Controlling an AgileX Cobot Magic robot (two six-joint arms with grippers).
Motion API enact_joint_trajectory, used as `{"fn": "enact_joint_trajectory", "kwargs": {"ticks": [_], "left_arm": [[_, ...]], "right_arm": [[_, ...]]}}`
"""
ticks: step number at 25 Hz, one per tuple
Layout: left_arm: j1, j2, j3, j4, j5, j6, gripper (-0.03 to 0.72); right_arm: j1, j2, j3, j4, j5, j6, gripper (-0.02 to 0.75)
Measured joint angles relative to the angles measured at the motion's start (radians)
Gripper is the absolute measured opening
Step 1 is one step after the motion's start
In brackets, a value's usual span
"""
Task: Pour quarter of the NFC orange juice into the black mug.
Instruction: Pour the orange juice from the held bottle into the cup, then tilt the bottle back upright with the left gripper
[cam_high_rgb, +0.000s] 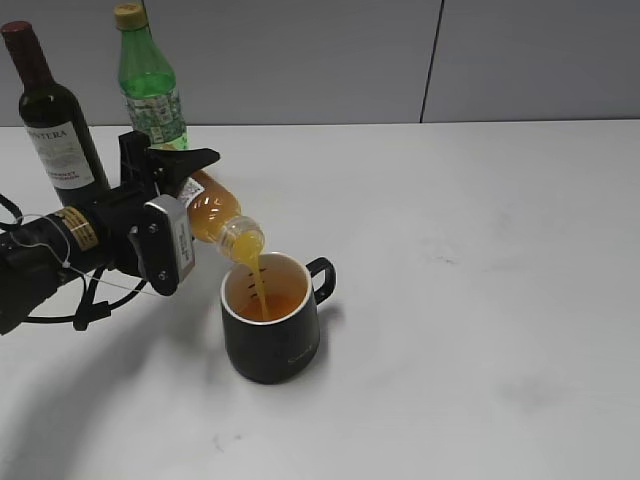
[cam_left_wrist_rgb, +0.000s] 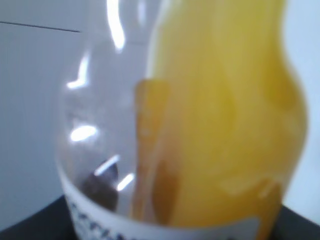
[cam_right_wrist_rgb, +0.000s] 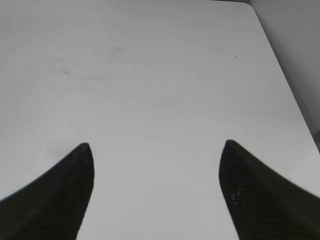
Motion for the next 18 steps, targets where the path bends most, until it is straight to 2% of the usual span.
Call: {"fn": "enact_joint_trajectory", "kwargs": {"ticks": [18], "left_arm": [[0.000,0.000,0.000,-0.002,0.000,0.003,0.470]], "right_arm": [[0.000,0.000,0.000,0.000,0.001,0.000,0.592]]}}
